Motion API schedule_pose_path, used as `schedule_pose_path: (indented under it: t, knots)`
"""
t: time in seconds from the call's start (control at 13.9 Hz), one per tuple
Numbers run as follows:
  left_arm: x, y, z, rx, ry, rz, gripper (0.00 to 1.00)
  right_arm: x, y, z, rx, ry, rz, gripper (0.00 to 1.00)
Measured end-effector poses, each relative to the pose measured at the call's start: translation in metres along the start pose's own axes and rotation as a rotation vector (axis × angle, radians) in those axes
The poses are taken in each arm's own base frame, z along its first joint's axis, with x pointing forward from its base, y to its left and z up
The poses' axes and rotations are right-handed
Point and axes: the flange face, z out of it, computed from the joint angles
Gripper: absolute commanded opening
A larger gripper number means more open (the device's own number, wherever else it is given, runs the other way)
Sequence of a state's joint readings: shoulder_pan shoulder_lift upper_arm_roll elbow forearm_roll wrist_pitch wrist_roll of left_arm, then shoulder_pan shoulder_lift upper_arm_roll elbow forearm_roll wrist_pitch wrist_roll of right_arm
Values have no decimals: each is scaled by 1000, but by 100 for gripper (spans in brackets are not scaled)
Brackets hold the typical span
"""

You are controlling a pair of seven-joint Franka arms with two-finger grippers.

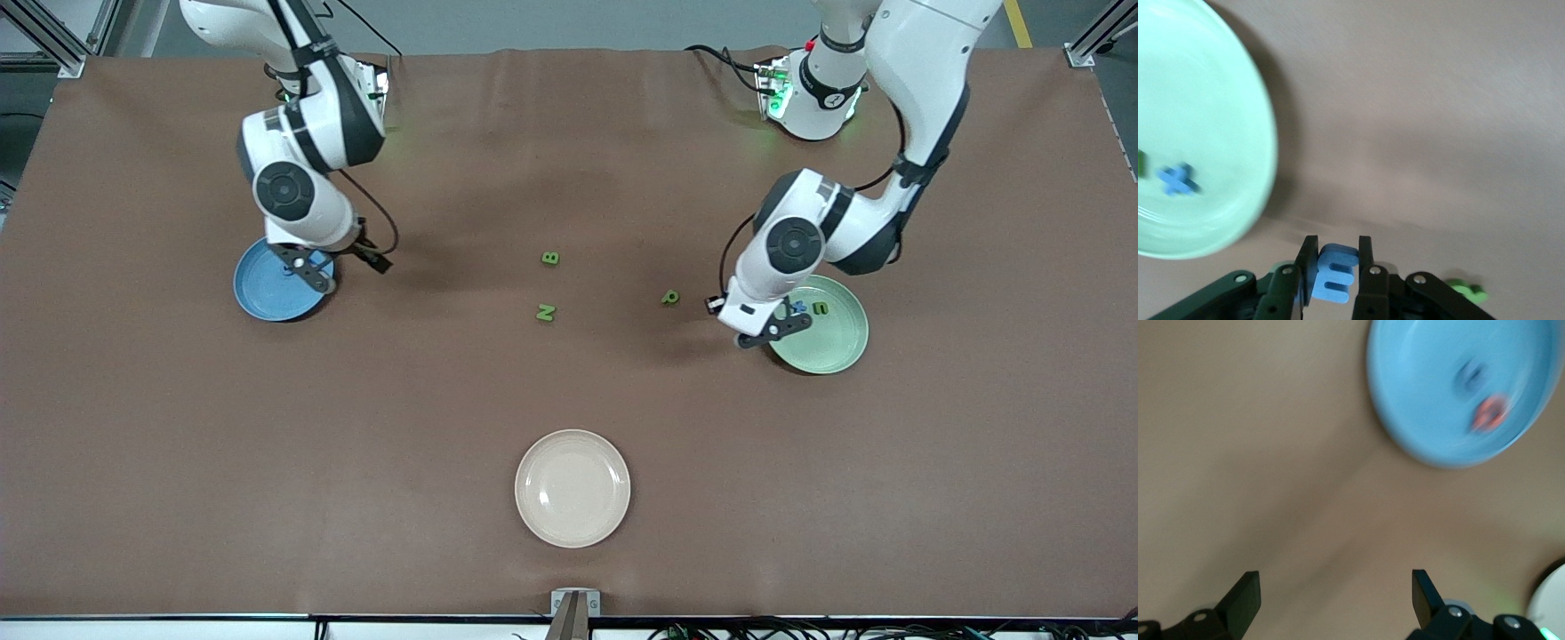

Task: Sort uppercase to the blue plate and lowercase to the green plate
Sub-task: 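Drop the E on the green plate while the right gripper reaches B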

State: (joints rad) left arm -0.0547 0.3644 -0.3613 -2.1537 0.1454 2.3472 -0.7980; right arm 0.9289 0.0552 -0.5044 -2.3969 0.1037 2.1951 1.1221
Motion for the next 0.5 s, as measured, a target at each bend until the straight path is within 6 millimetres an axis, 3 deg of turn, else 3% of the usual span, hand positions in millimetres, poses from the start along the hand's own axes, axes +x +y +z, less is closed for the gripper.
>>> schedule_pose_path:
  t: [0.29, 0.5]
  knots:
    - [35, -59, -1, -8, -7, 25, 14, -70, -56, 27, 42, 80, 189, 100]
    - [57, -97, 0, -23, -1, 30, 14, -112, -104, 39, 69, 116, 339, 100]
